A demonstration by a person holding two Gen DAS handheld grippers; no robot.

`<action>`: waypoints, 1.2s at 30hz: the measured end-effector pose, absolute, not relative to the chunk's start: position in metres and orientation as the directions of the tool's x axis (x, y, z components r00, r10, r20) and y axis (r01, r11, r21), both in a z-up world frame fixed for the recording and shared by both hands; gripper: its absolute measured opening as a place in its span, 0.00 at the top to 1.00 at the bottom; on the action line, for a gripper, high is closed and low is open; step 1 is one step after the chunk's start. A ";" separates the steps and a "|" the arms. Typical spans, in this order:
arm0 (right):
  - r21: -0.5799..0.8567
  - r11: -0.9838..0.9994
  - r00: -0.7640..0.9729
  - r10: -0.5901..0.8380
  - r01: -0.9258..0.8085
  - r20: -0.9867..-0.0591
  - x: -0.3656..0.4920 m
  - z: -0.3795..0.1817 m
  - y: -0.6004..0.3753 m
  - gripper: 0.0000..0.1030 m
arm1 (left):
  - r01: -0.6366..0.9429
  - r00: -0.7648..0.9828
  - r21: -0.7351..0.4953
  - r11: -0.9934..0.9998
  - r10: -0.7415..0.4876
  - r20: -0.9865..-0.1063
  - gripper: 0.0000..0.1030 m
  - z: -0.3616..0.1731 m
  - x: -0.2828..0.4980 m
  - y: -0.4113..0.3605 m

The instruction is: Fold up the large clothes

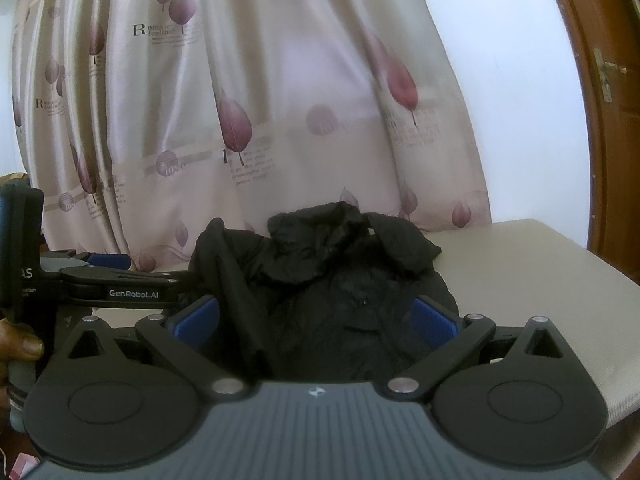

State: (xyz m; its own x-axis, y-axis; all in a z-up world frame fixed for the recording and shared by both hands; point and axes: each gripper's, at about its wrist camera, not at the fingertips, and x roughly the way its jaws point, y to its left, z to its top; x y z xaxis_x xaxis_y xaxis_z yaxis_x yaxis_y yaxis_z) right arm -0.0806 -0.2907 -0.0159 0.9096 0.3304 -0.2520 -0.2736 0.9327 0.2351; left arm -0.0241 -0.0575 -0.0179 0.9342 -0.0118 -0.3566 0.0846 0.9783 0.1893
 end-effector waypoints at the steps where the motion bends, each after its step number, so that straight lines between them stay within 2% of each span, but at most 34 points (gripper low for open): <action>1: 0.237 0.933 0.910 0.329 -0.272 -0.252 -0.081 -0.017 -0.292 0.00 | 0.086 0.935 0.196 0.977 -0.011 -0.355 0.00 -0.019 -0.025 -0.058; 19: 0.297 0.928 0.914 0.308 -0.226 -0.265 -0.085 -0.025 -0.308 0.00 | 0.126 0.942 0.288 0.949 -0.024 -0.335 0.00 -0.025 -0.033 -0.073; 24: 0.297 0.929 0.916 0.302 -0.220 -0.265 -0.086 -0.027 -0.310 0.00 | 0.139 0.953 0.353 0.925 -0.028 -0.303 0.00 -0.028 -0.036 -0.077; 26: 0.299 0.929 0.916 0.299 -0.216 -0.267 -0.087 -0.027 -0.311 0.00 | 0.161 0.966 0.423 0.892 -0.055 -0.253 0.00 -0.033 -0.042 -0.077; 29: 0.307 0.929 0.917 0.292 -0.205 -0.271 -0.088 -0.028 -0.314 0.00 | 0.143 0.990 0.620 0.772 -0.102 -0.101 0.00 -0.048 -0.056 -0.081; 32: 0.324 0.926 0.916 0.289 -0.194 -0.279 -0.087 -0.030 -0.316 0.00 | 0.112 0.973 0.805 0.583 -0.227 0.029 0.00 -0.068 -0.070 -0.087; 34: 0.336 0.923 0.915 0.288 -0.187 -0.282 -0.087 -0.032 -0.318 0.00 | 0.093 0.944 0.882 0.462 -0.322 0.070 0.00 -0.080 -0.079 -0.089; 36: 0.344 0.922 0.915 0.284 -0.178 -0.287 -0.086 -0.034 -0.319 0.00 | 0.095 0.910 0.930 0.354 -0.410 0.064 0.00 -0.089 -0.084 -0.090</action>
State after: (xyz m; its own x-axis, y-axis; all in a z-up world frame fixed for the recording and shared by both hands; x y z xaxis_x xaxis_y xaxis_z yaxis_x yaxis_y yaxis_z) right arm -0.0863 -0.3191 -0.0336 0.9148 0.2838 -0.2875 -0.1779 0.9220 0.3440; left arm -0.0841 -0.0897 -0.0891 0.9097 -0.4103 0.0636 0.0948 0.3544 0.9303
